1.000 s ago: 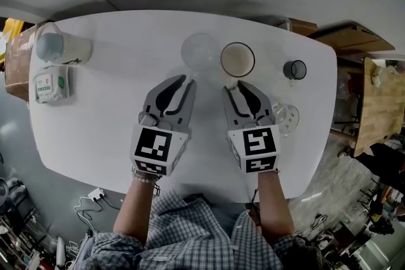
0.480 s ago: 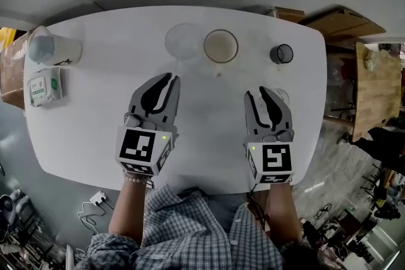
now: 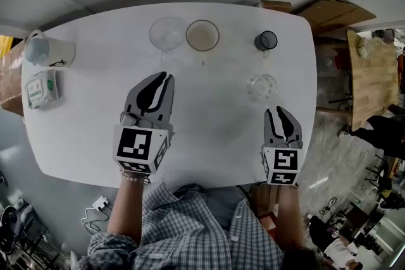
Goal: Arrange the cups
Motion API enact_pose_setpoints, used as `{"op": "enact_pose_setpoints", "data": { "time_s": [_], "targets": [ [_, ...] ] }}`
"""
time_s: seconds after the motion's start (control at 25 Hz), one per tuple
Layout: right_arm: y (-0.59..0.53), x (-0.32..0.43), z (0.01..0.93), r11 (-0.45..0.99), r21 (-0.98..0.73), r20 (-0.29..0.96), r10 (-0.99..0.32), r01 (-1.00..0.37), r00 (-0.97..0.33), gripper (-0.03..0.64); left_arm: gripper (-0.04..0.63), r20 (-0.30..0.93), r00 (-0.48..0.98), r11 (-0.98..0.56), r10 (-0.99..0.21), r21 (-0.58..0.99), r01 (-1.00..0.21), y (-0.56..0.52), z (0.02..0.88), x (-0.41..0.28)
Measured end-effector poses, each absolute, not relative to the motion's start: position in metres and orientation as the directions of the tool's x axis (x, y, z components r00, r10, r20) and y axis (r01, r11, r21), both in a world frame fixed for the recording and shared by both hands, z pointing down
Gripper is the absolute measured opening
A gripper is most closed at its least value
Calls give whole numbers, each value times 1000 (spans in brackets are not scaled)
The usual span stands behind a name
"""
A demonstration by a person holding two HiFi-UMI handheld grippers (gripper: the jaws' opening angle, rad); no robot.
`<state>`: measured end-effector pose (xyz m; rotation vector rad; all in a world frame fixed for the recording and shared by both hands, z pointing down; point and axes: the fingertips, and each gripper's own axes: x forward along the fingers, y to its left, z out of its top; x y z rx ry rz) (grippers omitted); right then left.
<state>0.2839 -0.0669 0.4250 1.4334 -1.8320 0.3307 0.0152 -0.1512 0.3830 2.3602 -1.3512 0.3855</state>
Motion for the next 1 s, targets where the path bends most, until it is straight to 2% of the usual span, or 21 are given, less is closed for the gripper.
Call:
{"op": "enact_pose_setpoints", "data": {
  "time_s": [0.36, 0.52, 1.0],
  "targets": [
    [-73, 277, 455, 400, 217, 745, -657, -890, -113, 97, 48, 436, 485, -455, -758, 180, -872, -133, 382, 22],
    [-80, 272, 455, 383, 196, 738, -664, -902, -122, 66, 48, 445, 465, -441, -765, 165, -882, -128, 381, 20],
    [-115, 231, 456, 332, 160, 718, -686, -929, -121, 60, 48, 435, 450, -421, -780, 167, -892, -135, 376, 17]
  ]
}}
